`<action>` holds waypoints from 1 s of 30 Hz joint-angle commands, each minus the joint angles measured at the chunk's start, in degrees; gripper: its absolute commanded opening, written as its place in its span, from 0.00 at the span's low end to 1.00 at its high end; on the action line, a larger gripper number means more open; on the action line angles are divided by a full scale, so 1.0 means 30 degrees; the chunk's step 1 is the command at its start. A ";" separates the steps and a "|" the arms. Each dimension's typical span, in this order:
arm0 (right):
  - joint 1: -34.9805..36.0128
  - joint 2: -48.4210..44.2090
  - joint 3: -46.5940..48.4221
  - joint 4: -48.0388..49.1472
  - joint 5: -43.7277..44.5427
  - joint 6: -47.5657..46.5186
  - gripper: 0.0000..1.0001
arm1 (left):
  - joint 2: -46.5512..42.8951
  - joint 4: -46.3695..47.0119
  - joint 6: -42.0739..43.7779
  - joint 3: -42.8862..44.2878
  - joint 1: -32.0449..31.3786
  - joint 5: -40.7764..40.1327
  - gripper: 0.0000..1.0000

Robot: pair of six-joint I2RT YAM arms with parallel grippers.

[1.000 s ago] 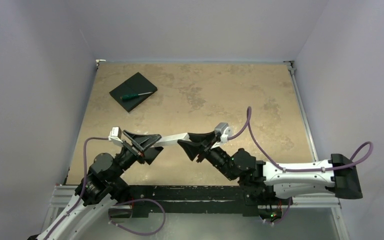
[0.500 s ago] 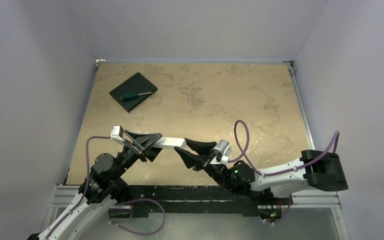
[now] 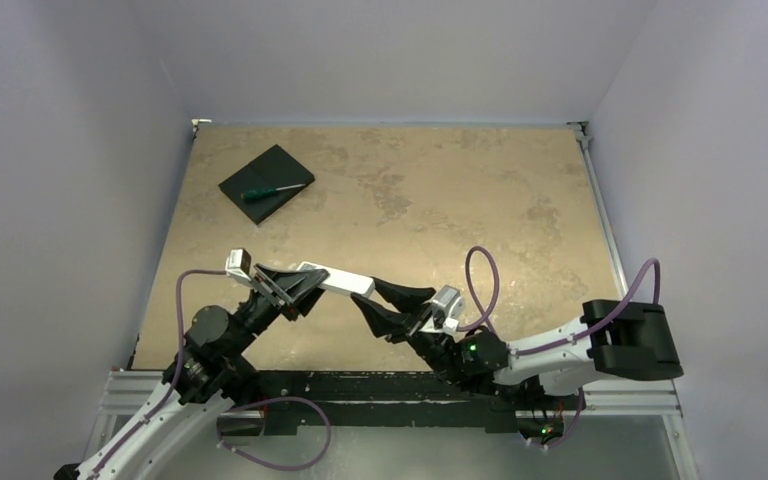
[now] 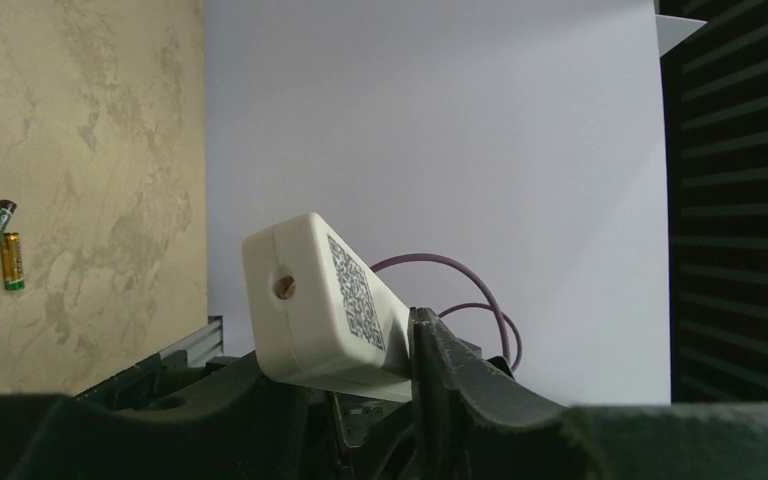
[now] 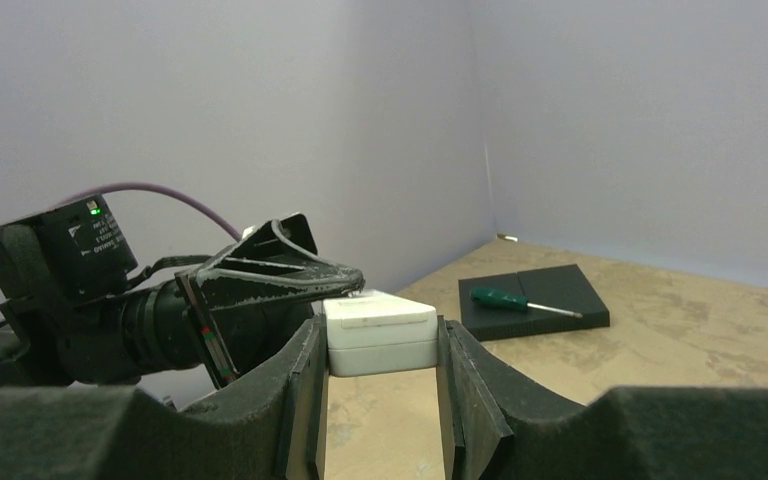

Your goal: Load the batteries into the remote control

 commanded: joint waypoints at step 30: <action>0.0336 -0.5854 -0.1598 -0.8598 -0.2347 0.4015 0.74 | -0.0638 0.3310 0.1241 -0.0673 0.0013 0.0292 0.00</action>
